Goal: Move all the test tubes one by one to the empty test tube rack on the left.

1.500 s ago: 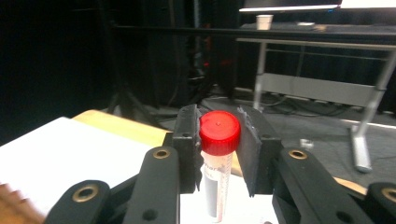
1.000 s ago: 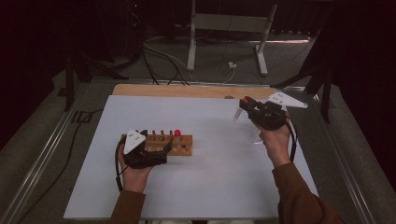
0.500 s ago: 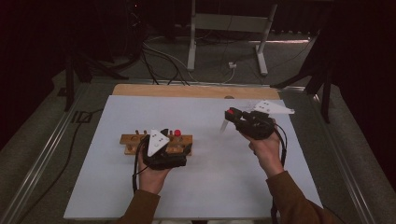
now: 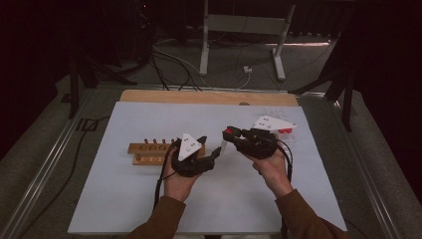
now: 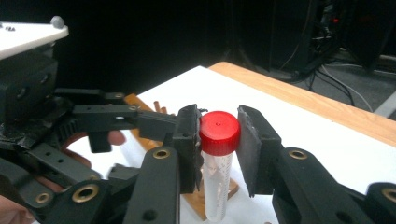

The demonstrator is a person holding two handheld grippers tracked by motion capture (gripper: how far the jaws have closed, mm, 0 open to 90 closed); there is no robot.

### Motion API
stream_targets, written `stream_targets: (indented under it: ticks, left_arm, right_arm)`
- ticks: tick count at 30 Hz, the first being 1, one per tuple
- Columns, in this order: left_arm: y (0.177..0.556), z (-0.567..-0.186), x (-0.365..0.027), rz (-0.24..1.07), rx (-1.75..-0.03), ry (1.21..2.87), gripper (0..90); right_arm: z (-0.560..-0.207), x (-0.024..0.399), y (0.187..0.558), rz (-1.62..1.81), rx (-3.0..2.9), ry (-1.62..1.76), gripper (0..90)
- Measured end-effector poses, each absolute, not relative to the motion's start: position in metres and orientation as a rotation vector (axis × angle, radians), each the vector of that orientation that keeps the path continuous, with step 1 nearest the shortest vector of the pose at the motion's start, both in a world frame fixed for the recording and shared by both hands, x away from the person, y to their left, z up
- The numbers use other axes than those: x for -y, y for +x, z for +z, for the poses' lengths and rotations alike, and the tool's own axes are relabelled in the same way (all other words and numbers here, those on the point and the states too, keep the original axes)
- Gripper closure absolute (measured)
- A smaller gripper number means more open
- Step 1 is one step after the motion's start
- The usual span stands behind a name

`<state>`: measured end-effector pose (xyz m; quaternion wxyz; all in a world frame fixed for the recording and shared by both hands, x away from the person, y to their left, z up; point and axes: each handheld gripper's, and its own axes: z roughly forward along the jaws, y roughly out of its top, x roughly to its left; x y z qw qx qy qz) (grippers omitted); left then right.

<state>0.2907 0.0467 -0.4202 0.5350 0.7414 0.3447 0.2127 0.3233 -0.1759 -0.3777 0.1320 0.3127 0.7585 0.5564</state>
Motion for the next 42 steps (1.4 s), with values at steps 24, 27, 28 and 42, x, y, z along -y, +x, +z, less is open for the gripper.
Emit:
stream_targets:
  ticks: [24,27,28,42]
  left_arm:
    - [0.292,-0.420,-0.034,0.507,-0.759,1.779,76.0]
    - [0.292,-0.420,-0.037,0.511,-0.767,1.776,76.0]
    - [0.292,-0.420,-0.037,0.511,-0.767,1.776,76.0]
    - [0.291,-0.412,-0.061,0.502,-0.801,1.724,76.0]
  right_arm:
    - [-0.380,0.170,0.321,1.647,-2.252,0.875,55.0]
    - [-0.377,0.175,0.321,1.659,-2.221,0.872,38.3]
    - [-0.376,0.177,0.320,1.651,-2.202,0.877,33.0]
    - [-0.387,0.213,0.322,1.502,-2.092,0.973,0.0]
